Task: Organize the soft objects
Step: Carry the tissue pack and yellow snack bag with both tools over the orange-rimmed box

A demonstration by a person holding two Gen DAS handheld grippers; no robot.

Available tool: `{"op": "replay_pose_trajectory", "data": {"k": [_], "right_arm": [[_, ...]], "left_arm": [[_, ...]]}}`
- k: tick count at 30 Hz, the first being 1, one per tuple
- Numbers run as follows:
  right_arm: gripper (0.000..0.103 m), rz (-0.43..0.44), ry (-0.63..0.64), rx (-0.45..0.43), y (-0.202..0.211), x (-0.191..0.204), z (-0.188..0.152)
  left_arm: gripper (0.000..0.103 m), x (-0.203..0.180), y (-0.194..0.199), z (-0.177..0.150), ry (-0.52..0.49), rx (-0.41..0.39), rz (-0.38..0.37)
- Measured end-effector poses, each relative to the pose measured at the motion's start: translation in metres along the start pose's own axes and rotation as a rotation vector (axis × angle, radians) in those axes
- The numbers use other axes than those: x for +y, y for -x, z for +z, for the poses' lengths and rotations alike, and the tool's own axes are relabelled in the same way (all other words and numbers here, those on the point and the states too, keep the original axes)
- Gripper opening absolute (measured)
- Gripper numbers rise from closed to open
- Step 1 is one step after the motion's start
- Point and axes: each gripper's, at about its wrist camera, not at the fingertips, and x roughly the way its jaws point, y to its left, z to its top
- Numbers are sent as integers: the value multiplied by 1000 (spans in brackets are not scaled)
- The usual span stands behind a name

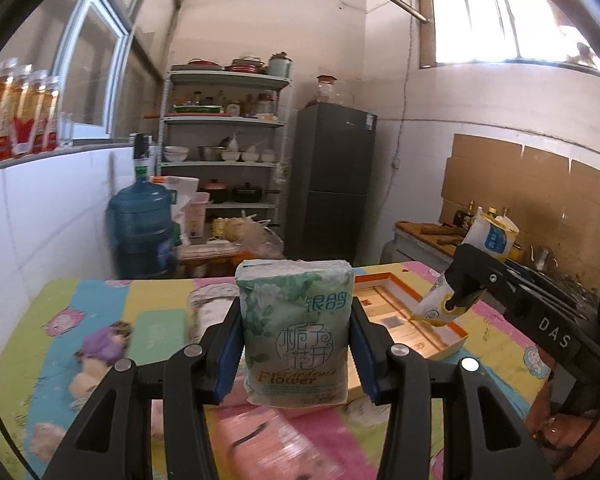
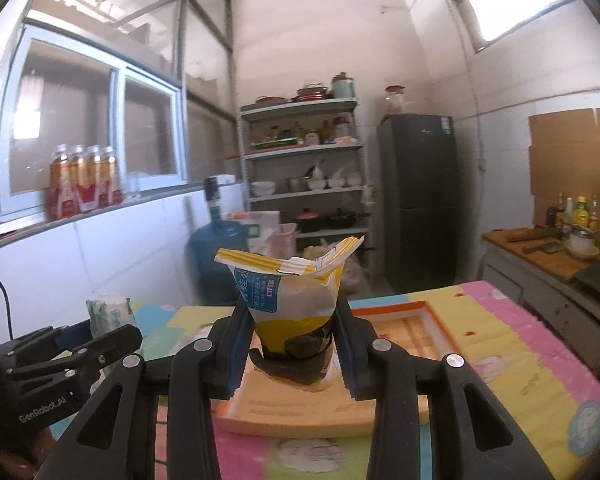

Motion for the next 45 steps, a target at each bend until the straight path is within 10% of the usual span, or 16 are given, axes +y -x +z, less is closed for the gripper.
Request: {"op": "replay_pose_trajectory", "data": {"k": [18,45], "right_arm": [[39,-79,-31,126,-58,-110,-9],[41,-51,28,371,-154,-127,-46]], "left_arm": [[49,-74,-120,-8,7,123,30],[63,-78,-193,-41,51,279,63]]}}
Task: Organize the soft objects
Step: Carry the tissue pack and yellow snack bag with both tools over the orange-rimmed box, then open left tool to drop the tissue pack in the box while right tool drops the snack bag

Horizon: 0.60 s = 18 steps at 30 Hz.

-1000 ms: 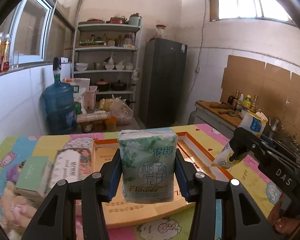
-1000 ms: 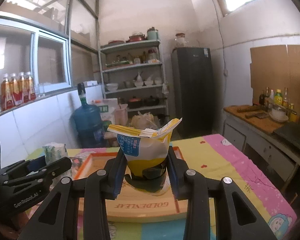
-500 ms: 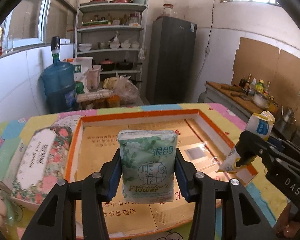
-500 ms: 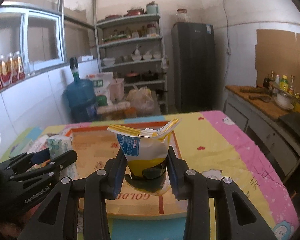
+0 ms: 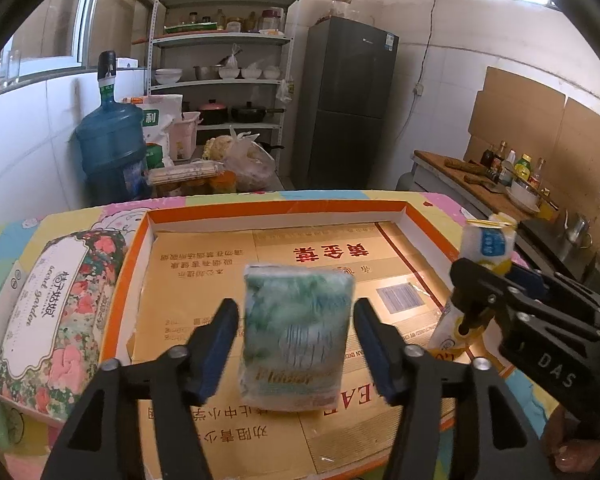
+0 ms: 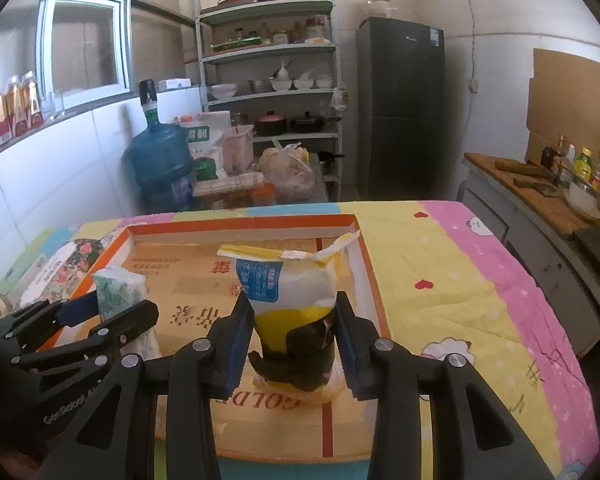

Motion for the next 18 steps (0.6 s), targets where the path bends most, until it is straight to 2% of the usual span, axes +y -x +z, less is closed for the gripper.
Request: {"op": "replay_pose_trajectory", "data": {"k": [2,4,5,6,7,10,18], "right_arm": [[41,4,1,0,-3,1,1],[43,10,-2,-3,-5,1,1],[45,17,-6,-4,-6,0,2],[55,26,-13,-8,-6,-1,2],[61,24,-18,-15,-5,-2,2],[67,36,-38,-44,0,-6,4],[68,31,-72,-83,18,-12,4]], "left_arm": [[65,1,2,1,3,-13,-3],[71,1,3,1,4,-28,-5],[78,2,5,2,5,-35,-2],[79,2,6,3,7,-44,-1],[79,2,8,3,8,-52,-2],[80,2,12,5,5,-73,1],[80,-1,26,9,-15,-110,16]]}}
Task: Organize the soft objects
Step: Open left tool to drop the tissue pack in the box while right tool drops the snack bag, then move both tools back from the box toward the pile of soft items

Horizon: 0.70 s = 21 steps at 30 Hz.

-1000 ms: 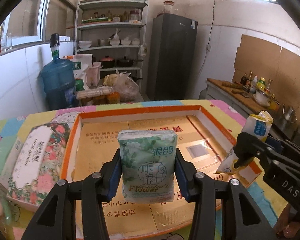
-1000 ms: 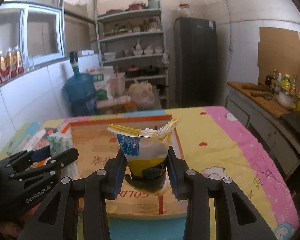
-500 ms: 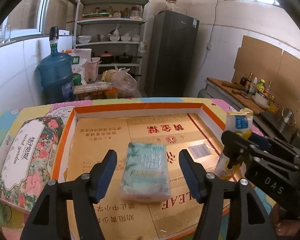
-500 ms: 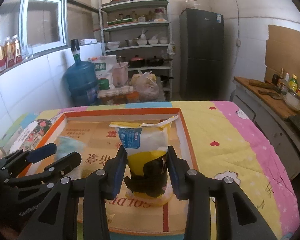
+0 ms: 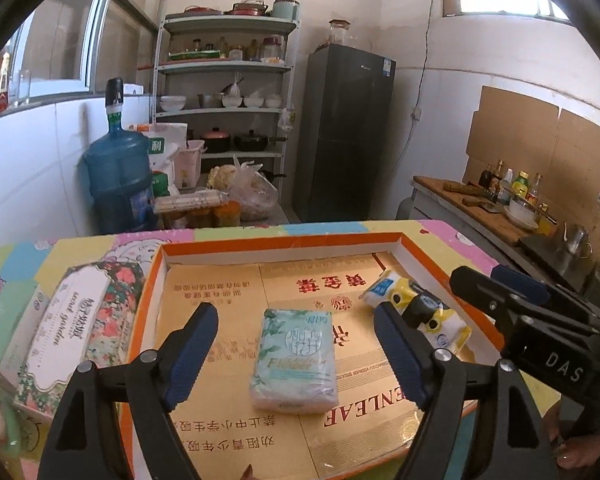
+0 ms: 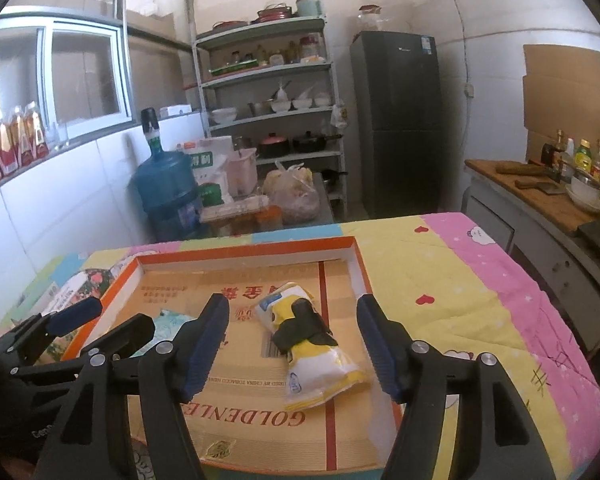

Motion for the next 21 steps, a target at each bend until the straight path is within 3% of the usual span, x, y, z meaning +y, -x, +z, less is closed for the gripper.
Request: {"op": "replay_pose_trajectory", "data": {"k": [21], "right_arm": [[68,-7,-1,-69,61,29,-5]], "left_arm": [[80,12,66,4,-44,-96,66]]}}
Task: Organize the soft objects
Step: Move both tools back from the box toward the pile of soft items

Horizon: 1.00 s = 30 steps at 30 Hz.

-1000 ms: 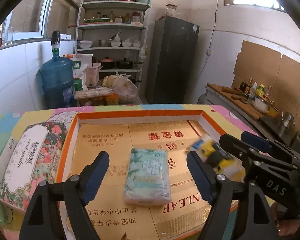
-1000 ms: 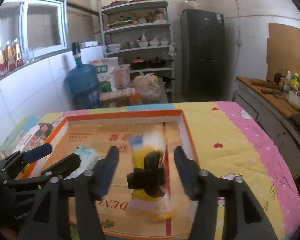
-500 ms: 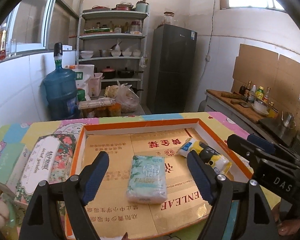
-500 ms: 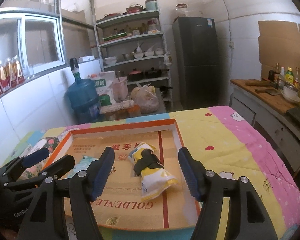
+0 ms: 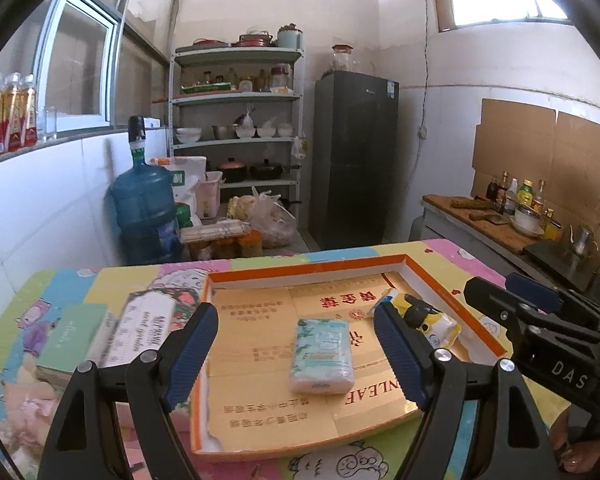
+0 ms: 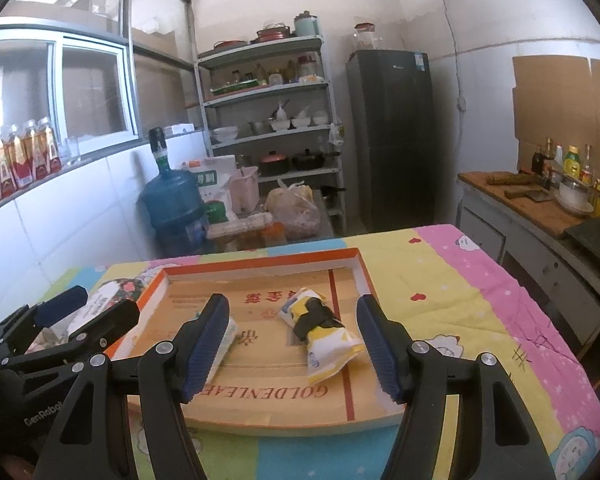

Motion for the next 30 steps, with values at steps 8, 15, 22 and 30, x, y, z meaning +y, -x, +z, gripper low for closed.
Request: {"op": "replay_pose_trajectory", "data": {"k": [8,15,22,30], "right_arm": [[68,14,23,-16,16,22,4],[68,25,45,-28,28,42,5],[68,34,71,-46,41,64,7],[68,61,99,-62,52,96,4]], "left_arm": [[80,18,23,2,7,-29,18],[80,32,42,1,20,-50,27],[80,46,63,0,29,-81,43],[80,72,85,-3,33,-106,84]]}}
